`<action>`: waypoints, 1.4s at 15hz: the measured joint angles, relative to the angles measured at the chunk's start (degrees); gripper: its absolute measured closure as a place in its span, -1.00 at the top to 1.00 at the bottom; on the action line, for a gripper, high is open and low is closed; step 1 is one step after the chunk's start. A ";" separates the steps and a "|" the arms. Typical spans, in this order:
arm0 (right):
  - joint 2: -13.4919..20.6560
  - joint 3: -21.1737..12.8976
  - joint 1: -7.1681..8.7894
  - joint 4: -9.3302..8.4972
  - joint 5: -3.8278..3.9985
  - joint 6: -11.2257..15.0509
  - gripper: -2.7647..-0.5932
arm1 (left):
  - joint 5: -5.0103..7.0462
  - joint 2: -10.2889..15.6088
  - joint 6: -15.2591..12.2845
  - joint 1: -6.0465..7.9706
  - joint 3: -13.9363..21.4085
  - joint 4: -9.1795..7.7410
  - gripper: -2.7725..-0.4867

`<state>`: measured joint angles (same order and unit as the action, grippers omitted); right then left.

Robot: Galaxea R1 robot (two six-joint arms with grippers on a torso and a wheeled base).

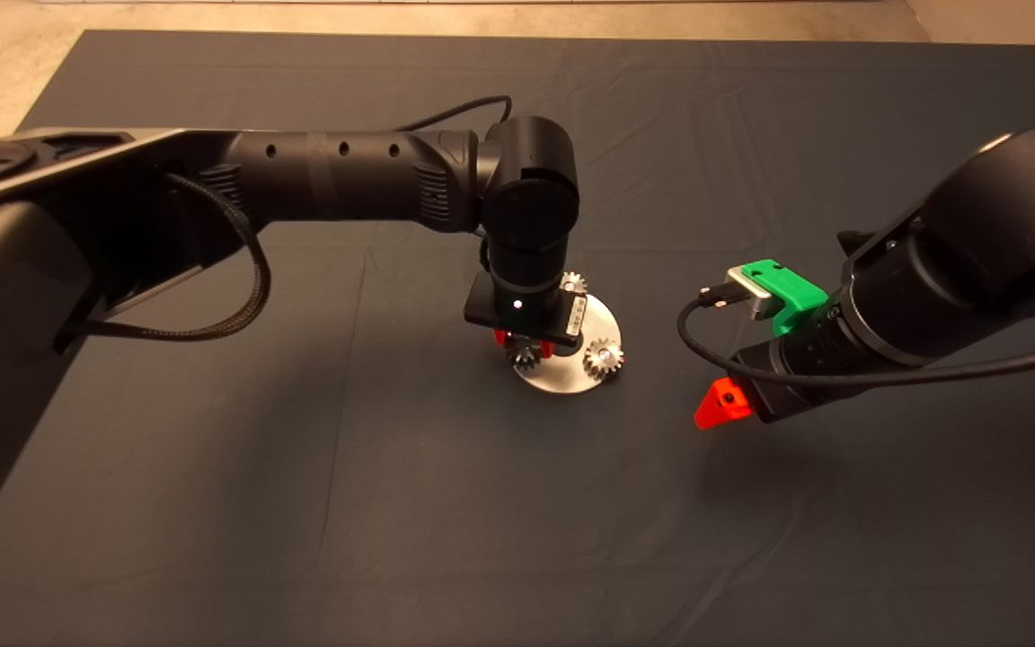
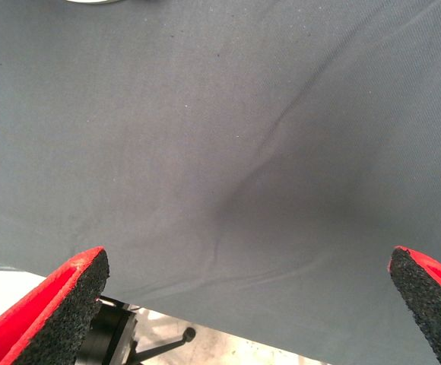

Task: Install three planetary gears onto the carrier pins

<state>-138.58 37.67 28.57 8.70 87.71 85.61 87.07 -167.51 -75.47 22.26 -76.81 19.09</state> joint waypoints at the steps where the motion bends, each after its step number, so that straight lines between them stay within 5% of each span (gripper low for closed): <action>1: 0.02 0.00 0.00 0.00 0.02 0.02 0.99 | 0.01 -0.10 0.11 0.00 -0.09 -0.01 -0.65; 14: 0.02 0.00 0.00 0.00 0.02 0.02 0.99 | 0.00 -0.39 2.23 0.48 -2.83 -0.52 -0.70; 17: 0.02 -0.02 -0.02 0.00 0.07 0.02 0.99 | -1.51 -0.44 3.15 0.45 -4.72 0.33 -0.71; 21: 0.02 -0.02 0.00 0.02 0.02 0.02 0.99 | -1.40 -0.46 4.04 0.45 -5.29 0.30 -0.71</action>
<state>-138.56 37.64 28.57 8.73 87.74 85.64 85.66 -167.97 -71.44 22.71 -82.10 19.40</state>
